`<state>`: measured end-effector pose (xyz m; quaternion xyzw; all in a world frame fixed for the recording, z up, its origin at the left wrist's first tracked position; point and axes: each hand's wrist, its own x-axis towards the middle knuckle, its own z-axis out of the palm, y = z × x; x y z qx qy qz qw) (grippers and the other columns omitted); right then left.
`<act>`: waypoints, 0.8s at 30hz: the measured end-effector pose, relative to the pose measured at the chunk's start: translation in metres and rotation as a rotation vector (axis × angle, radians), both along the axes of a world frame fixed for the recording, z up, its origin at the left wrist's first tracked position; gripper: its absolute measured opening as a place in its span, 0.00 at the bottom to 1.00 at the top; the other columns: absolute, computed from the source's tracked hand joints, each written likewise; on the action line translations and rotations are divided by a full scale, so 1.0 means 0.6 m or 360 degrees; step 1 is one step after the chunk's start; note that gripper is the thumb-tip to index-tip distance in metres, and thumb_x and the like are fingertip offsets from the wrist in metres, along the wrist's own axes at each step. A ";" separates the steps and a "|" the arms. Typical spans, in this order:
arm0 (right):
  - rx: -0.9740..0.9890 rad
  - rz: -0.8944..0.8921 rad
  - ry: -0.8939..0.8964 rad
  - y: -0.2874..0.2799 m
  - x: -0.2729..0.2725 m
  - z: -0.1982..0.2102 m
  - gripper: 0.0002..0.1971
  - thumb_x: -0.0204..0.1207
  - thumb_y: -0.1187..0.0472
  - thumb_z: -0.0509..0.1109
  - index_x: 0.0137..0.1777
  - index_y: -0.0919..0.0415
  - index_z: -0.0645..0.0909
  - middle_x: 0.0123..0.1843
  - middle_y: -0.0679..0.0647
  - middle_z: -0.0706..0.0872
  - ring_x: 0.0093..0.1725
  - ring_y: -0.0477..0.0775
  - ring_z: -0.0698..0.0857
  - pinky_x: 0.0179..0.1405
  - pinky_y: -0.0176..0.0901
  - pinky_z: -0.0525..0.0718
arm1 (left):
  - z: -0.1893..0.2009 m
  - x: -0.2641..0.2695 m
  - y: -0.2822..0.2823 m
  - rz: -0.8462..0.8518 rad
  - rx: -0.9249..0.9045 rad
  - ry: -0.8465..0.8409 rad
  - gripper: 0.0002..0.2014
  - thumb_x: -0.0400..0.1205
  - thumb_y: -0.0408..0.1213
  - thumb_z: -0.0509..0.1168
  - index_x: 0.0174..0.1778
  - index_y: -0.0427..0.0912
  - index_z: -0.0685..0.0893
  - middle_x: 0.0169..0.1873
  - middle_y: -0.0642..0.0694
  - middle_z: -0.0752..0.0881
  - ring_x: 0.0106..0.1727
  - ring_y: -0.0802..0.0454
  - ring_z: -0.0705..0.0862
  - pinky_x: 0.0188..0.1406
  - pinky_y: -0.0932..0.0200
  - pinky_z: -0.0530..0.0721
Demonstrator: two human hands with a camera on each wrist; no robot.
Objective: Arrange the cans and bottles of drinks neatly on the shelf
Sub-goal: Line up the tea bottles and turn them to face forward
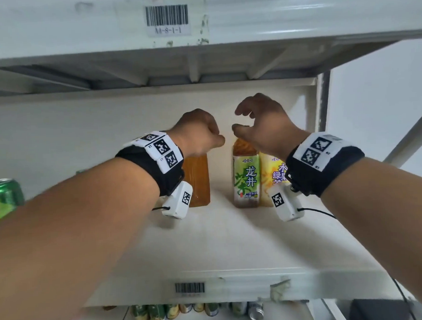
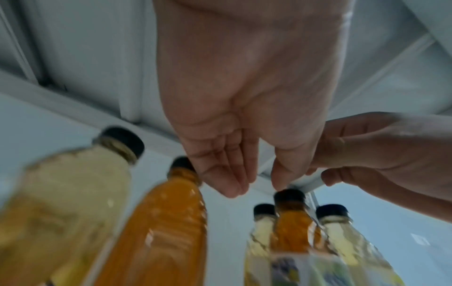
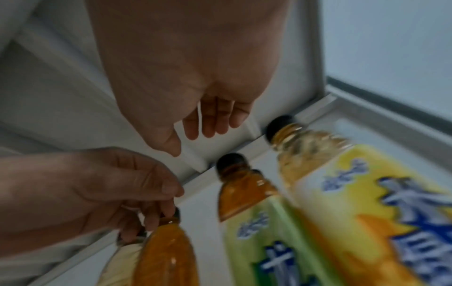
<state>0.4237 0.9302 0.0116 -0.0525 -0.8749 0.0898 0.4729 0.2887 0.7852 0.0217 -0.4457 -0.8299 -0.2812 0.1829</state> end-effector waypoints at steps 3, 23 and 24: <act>0.0150 0.0067 -0.0116 -0.050 -0.052 0.017 0.16 0.79 0.54 0.76 0.64 0.59 0.87 0.60 0.56 0.86 0.59 0.56 0.83 0.57 0.39 0.74 | 0.034 -0.025 -0.060 0.0109 -0.0058 0.0174 0.06 0.77 0.48 0.78 0.41 0.51 0.92 0.39 0.59 0.87 0.45 0.56 0.87 0.35 0.61 0.75; 0.0176 -0.0189 -0.0469 -0.197 -0.100 -0.020 0.17 0.80 0.52 0.70 0.62 0.62 0.81 0.52 0.62 0.86 0.54 0.63 0.83 0.45 0.46 0.74 | 0.012 -0.040 -0.182 0.0072 -0.0287 0.0327 0.09 0.79 0.47 0.76 0.51 0.50 0.88 0.45 0.57 0.83 0.51 0.50 0.83 0.41 0.59 0.74; 0.0143 -0.0219 -0.0467 -0.217 -0.074 -0.026 0.17 0.80 0.52 0.69 0.64 0.61 0.82 0.53 0.63 0.85 0.55 0.64 0.83 0.47 0.48 0.76 | 0.004 -0.023 -0.197 -0.0009 -0.0210 0.0346 0.10 0.78 0.46 0.78 0.51 0.47 0.90 0.45 0.54 0.85 0.50 0.49 0.84 0.44 0.59 0.75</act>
